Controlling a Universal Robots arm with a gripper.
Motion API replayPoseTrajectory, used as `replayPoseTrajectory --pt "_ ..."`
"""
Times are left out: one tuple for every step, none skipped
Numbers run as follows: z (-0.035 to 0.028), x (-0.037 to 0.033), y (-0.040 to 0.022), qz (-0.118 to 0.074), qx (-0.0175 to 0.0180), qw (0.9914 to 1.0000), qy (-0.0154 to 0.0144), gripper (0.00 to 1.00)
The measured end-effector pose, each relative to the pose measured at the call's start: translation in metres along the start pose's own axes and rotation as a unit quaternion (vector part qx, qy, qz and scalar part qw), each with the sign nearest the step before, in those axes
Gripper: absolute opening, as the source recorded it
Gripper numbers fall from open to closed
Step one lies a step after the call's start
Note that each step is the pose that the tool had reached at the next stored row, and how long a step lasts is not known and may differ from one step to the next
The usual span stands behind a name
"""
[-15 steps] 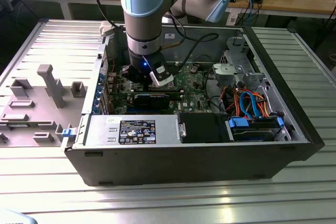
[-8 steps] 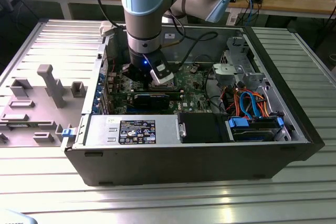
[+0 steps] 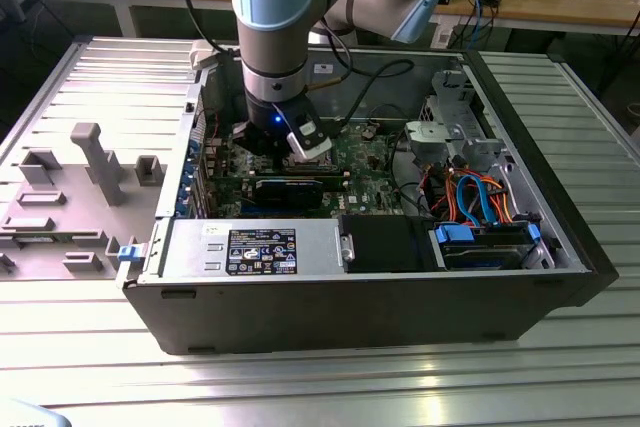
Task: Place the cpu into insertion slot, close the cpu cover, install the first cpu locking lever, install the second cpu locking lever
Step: 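Install the second cpu locking lever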
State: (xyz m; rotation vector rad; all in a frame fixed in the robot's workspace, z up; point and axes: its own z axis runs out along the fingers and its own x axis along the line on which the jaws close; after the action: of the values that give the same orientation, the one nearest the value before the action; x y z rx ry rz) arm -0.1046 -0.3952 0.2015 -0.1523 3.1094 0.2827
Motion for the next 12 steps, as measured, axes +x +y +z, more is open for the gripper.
replayPoseTrajectory --pt "0.0 0.0 -0.0002 -0.003 -0.0003 1.0 0.0005 0.11" --pt "-0.0001 0.0 -0.0005 -0.007 -0.0004 0.99997 0.0013 0.11" --pt "-0.0002 0.0001 -0.0006 -0.009 -0.0004 0.99996 0.0017 0.11" --pt "-0.0002 0.0001 -0.0007 -0.01 -0.0004 0.99994 0.0019 0.11" --pt "-0.0002 0.0001 -0.0009 -0.012 -0.0005 0.99993 0.0021 0.11" --pt "-0.0002 0.0001 -0.0011 -0.013 -0.0005 0.99991 0.0024 0.11" --pt "-0.0003 0.0002 -0.0011 -0.018 -0.0005 0.99984 0.0033 0.11" --pt "-0.0002 0.0002 -0.0012 -0.027 -0.0007 0.99961 0.005 0.11" --pt "-0.0001 0.0002 -0.0011 -0.03 -0.0008 0.99953 0.0055 0.11" --pt "0.0 0.0001 -0.0012 -0.031 -0.0009 0.99951 0.0056 0.11" --pt "0.0004 0.0 -0.0012 -0.031 -0.0009 0.9995 0.0056 0.11" --pt "0.0009 0.0 -0.0013 -0.031 -0.0009 0.9995 0.0057 0.11"
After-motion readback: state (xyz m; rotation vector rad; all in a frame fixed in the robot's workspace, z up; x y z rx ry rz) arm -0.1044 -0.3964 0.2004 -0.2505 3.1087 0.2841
